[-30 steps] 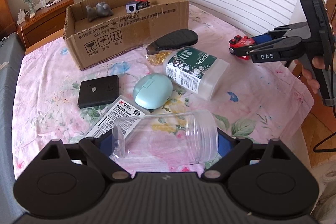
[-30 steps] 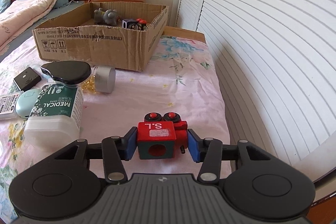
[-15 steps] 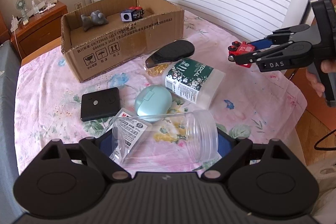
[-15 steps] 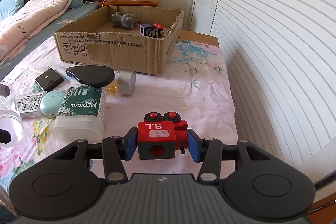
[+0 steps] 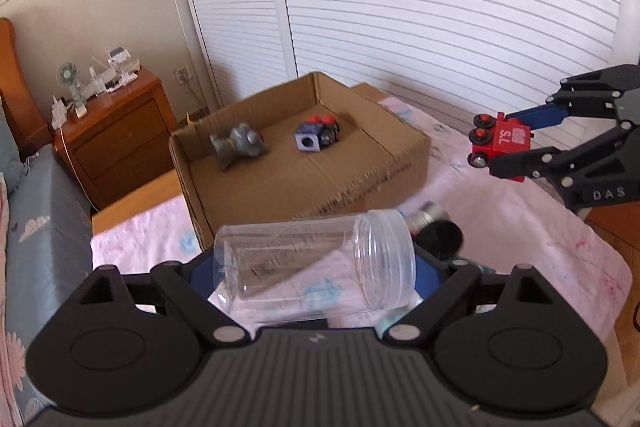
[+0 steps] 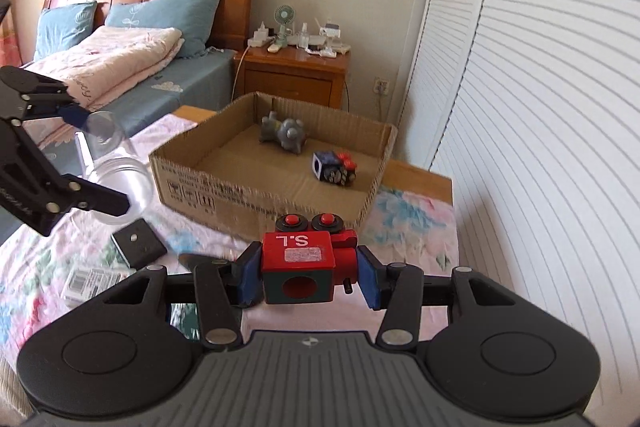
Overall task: Organize rigid objects
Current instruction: 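Drop the red robot and clear jar into the box, opening both grippers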
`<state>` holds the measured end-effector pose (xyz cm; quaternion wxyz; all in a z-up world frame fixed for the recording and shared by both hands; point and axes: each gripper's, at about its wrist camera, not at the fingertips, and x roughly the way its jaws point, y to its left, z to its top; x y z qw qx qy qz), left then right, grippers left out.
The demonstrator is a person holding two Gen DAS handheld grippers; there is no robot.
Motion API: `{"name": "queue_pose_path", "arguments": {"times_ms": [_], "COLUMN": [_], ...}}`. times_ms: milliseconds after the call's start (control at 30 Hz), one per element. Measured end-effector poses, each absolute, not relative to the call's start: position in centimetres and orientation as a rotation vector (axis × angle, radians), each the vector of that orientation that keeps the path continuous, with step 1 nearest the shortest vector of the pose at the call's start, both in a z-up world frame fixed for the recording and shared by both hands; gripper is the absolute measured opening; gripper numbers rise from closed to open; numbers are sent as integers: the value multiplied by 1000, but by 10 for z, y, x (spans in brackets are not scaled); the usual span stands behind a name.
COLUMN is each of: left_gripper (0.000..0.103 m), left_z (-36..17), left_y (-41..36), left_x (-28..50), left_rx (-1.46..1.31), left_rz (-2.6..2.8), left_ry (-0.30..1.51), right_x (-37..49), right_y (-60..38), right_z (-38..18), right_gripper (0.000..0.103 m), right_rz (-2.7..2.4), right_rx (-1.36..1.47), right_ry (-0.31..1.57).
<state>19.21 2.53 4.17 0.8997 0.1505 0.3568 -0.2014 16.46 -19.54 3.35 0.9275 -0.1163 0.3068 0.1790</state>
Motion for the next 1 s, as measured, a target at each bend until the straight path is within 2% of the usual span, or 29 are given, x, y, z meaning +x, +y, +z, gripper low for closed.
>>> {"name": "queue_pose_path", "arguments": {"times_ms": [167,400,467,533,667,1000], "left_gripper": [91,91,91,92,98,98], "left_z": [48,26,21,17,16,21], "left_y": [21,20,21,20,20,15], "left_x": [258,315,324,329,337,324], "left_rx": [297,282,269,263,254,279], "left_rz": [-379,-336,-336,-340,-333,-327], "left_ry": [746,803,816,826,802,798], "right_x": [220,285,294,293,288,271], "right_y": [-173,-158,-156,-159,-167,-166], "right_z": [47,38,30,27,20,19], "right_gripper": [54,56,84,103,103,103], "right_rz": [376,361,382,355,367,360], "right_rx": [-234,-196,-200,-190,-141,-177], "right_ry": [618,684,732,713,717,715]}}
